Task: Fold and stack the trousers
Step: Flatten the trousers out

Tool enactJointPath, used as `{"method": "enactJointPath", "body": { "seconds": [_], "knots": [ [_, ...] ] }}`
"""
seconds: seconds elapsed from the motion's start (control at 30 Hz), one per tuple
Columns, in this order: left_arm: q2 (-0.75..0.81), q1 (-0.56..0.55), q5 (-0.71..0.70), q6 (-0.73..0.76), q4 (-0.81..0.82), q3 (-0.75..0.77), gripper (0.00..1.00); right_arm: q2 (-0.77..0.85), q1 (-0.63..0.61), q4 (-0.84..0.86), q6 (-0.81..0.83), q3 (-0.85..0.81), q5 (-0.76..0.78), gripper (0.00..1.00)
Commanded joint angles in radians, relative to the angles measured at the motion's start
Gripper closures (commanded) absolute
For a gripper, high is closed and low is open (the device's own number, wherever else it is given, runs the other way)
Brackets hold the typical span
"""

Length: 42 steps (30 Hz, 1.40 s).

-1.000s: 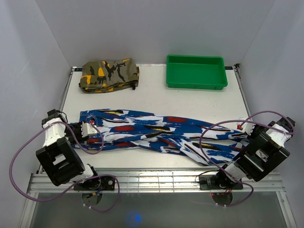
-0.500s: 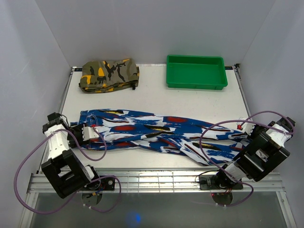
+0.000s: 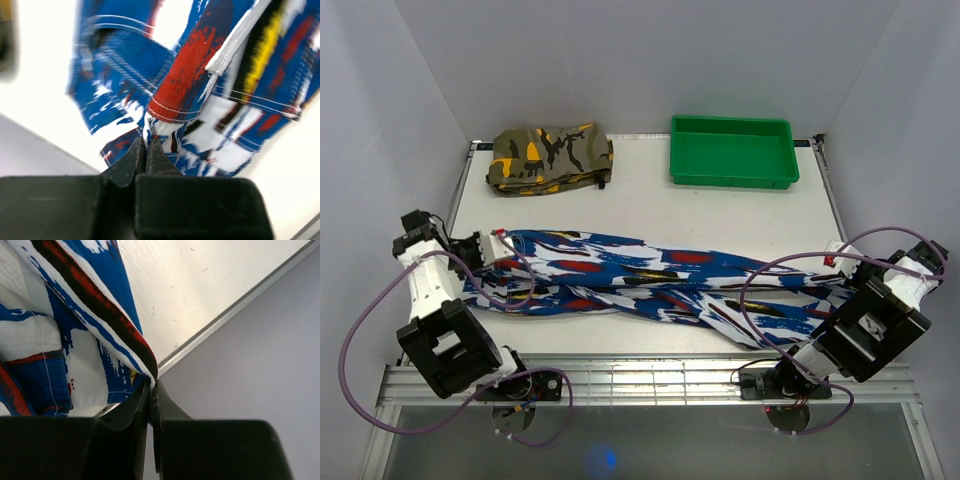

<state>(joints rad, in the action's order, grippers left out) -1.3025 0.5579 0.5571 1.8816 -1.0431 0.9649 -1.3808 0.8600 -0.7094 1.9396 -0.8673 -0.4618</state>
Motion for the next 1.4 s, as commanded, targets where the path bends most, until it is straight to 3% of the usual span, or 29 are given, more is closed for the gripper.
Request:
{"method": "enactJointPath", "body": {
  "seconds": [0.0,0.27,0.47,0.6,0.8,0.87,0.9,0.93,0.97,1.0,1.03,1.07,1.1,1.13,1.17,1.2,1.27,1.3,1.37],
  "knots": [
    [-0.007,0.027,0.151,-0.145,-0.040,0.176,0.98,0.031,0.008,-0.001,-0.033,-0.082,-0.028,0.92],
    [-0.084,0.102,0.221,-0.418,-0.075,0.351,1.00,0.048,0.028,-0.009,-0.097,-0.156,-0.051,0.92],
    [-0.093,0.186,0.263,-0.437,-0.126,0.403,1.00,0.031,0.076,-0.059,-0.082,-0.203,-0.075,0.92],
    [-0.119,0.186,0.317,-0.527,-0.069,0.434,1.00,0.022,0.053,-0.052,-0.100,-0.213,-0.121,0.92],
    [-0.294,0.048,0.210,-0.982,0.247,0.527,1.00,-0.117,-0.214,0.180,-0.445,-0.280,0.023,0.92],
    [-0.407,-0.034,0.106,-1.077,0.371,0.634,1.00,-0.237,-0.310,0.226,-0.558,-0.445,0.089,0.92],
    [-0.566,-0.093,0.036,-1.164,0.406,0.726,1.00,-0.373,-0.359,0.241,-0.633,-0.541,0.139,0.92],
    [-0.627,-0.107,-0.015,-1.196,0.405,0.847,1.00,-0.421,-0.410,0.248,-0.698,-0.643,0.203,0.92],
    [-0.737,-0.128,-0.078,-1.255,0.399,0.971,0.96,-0.508,-0.452,0.251,-0.768,-0.692,0.268,0.84],
    [-0.835,-0.156,-0.139,-1.301,0.332,1.109,0.58,-0.621,-0.485,0.178,-0.813,-0.873,0.319,0.67],
    [-0.907,-0.161,-0.172,-1.305,0.289,1.237,0.25,-0.651,-0.501,0.059,-0.843,-0.936,0.340,0.35],
    [-0.922,-0.164,-0.177,-1.297,0.223,1.280,0.02,-0.685,-0.501,-0.041,-0.873,-1.034,0.339,0.08],
    [-0.881,-0.158,-0.172,-1.282,0.192,1.238,0.02,-0.652,-0.489,-0.097,-0.884,-1.058,0.338,0.10],
    [-0.754,-0.151,-0.151,-1.238,0.189,1.075,0.02,-0.555,-0.466,-0.140,-0.831,-1.005,0.313,0.10],
    [-0.559,-0.142,-0.132,-1.199,0.198,0.878,0.02,-0.449,-0.445,-0.195,-0.756,-0.854,0.295,0.10],
    [-0.470,-0.129,-0.097,-1.160,0.172,0.694,0.02,-0.360,-0.428,-0.297,-0.690,-0.786,0.270,0.08],
    [-0.298,-0.107,-0.073,-1.080,0.109,0.469,0.02,-0.244,-0.412,-0.477,-0.578,-0.597,0.230,0.02],
    [-0.253,-0.093,-0.065,-1.063,0.098,0.377,0.02,-0.194,-0.412,-0.548,-0.532,-0.502,0.223,0.00],
    [-0.216,-0.060,-0.034,-1.052,0.036,0.255,0.03,-0.046,-0.414,-0.564,-0.428,-0.258,0.238,0.05]
  ]
}}
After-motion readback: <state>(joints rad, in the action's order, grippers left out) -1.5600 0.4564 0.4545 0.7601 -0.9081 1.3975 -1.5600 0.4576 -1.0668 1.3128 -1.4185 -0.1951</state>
